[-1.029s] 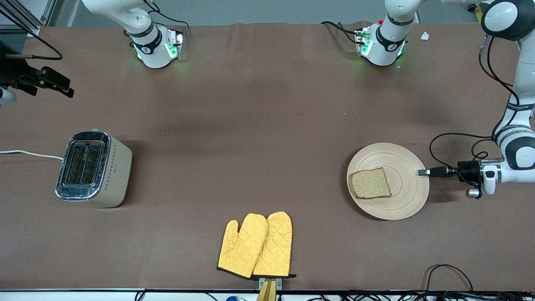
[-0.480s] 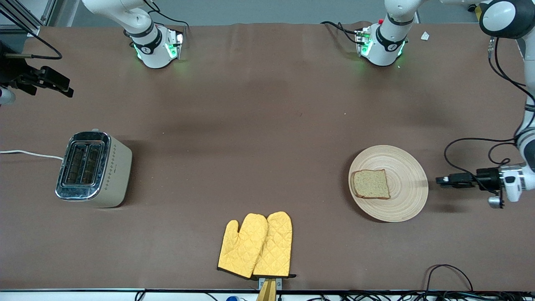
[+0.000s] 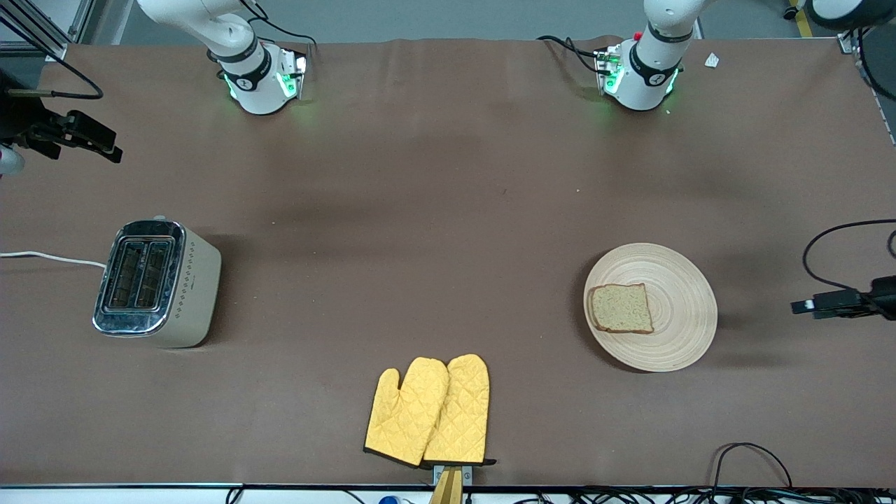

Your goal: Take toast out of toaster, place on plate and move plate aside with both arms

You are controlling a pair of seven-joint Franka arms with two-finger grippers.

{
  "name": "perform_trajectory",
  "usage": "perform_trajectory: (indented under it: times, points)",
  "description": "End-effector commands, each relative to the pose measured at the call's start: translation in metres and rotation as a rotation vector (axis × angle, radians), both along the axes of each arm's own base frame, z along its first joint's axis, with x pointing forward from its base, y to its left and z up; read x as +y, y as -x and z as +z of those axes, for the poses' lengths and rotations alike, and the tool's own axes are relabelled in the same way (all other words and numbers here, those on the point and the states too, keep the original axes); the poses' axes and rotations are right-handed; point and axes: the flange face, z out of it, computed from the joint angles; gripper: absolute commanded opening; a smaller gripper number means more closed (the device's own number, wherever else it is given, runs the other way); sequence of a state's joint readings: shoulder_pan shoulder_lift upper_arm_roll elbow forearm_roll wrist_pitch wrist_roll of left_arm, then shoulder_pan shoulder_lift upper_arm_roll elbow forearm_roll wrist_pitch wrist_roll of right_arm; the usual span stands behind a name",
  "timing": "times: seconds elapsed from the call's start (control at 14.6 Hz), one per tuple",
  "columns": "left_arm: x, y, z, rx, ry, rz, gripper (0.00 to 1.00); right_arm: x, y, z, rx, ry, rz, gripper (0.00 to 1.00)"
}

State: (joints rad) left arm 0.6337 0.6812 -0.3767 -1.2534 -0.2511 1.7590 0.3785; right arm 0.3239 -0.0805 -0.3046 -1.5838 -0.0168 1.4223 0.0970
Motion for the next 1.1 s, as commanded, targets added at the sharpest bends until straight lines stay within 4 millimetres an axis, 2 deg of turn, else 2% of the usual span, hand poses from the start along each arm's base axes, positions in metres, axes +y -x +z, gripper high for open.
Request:
perform_trajectory:
  times: [0.0,0.27,0.41,0.55,0.69,0.89,1.03]
  points:
    - [-0.039,0.007,0.073,-0.003,-0.121,0.043,1.0,0.0,0.004,0.004,0.001,-0.001,-0.005,1.0]
    - [-0.1,0.022,0.144,0.037,-0.164,0.108,1.0,-0.003,0.004,0.004,0.001,-0.001,-0.01,1.0]
    - [-0.171,0.032,0.181,0.026,-0.323,0.087,1.0,-0.004,0.004,0.004,0.001,-0.003,-0.014,1.0]
    - [-0.205,0.045,0.197,0.048,-0.453,0.043,1.0,-0.005,0.004,0.004,0.0,-0.003,-0.014,1.0]
    - [-0.22,0.069,0.22,0.054,-0.499,0.021,1.0,-0.005,0.004,0.004,0.001,-0.003,-0.016,1.0]
    - [-0.229,0.107,0.265,-0.006,-0.539,0.033,1.0,-0.005,0.004,0.004,0.0,-0.003,-0.016,1.0]
    - [-0.23,0.127,0.272,0.003,-0.539,0.032,1.0,-0.005,0.003,0.003,0.001,-0.002,-0.014,1.0]
